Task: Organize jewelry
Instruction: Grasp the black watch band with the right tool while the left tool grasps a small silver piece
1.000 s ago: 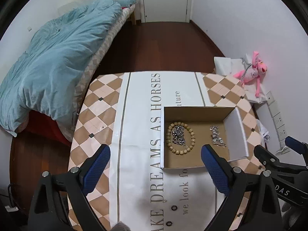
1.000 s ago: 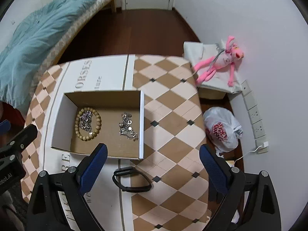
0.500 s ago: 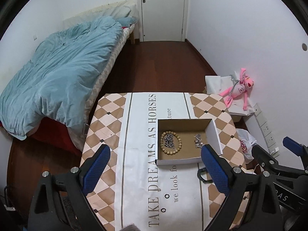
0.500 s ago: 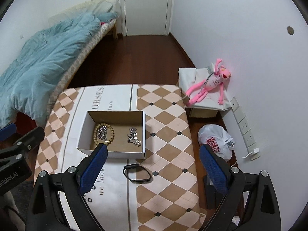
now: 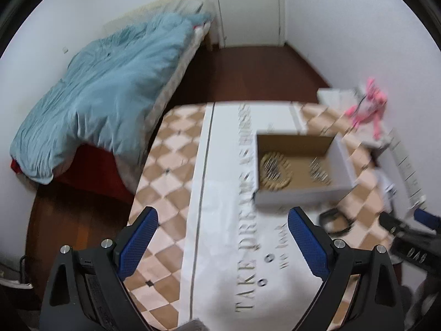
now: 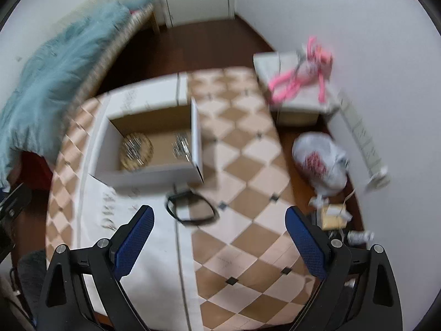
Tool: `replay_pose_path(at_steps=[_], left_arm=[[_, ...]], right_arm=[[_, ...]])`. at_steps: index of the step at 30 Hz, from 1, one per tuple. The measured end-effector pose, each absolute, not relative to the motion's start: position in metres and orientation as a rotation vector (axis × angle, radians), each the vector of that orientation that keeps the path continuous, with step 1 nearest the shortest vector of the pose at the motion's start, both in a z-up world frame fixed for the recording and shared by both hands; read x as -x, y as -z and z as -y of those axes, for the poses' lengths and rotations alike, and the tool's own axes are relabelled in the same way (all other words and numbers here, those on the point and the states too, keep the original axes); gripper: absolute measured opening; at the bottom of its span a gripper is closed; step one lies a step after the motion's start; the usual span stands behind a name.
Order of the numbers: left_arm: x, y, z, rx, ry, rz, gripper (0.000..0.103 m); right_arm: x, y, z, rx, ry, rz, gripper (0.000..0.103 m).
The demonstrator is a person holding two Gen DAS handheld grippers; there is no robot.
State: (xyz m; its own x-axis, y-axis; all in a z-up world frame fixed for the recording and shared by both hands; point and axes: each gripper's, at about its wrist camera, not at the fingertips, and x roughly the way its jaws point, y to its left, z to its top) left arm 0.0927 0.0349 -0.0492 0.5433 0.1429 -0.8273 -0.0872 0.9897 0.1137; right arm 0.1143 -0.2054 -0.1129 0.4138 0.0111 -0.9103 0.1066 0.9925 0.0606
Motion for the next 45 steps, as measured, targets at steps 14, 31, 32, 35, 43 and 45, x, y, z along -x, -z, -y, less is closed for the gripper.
replay_pose_path(at_steps=[14,31,32,35,43,45], left_arm=[[-0.108,0.162,-0.050,-0.060,-0.194,-1.250,0.096],[-0.106,0.185,-0.029,0.021,-0.036,-1.320,0.075],[-0.107,0.186,-0.026,0.024,-0.028,-1.320,0.068],[-0.110,0.189,-0.019,0.038,-0.003,-1.329,0.049],[-0.113,0.188,-0.011,0.038,0.038,-1.310,0.009],[-0.113,0.187,-0.010,0.038,0.045,-1.303,0.006]], right_arm=[[-0.161,0.214,0.196,-0.081,0.008,-1.249,0.045],[-0.092,0.215,0.213,-0.171,0.035,-1.247,0.006],[-0.091,0.216,0.214,-0.173,0.038,-1.249,0.006],[-0.091,0.218,0.214,-0.162,0.043,-1.250,0.006],[-0.091,0.214,0.213,-0.154,0.046,-1.240,0.005],[-0.091,0.211,0.214,-0.158,0.048,-1.235,0.005]])
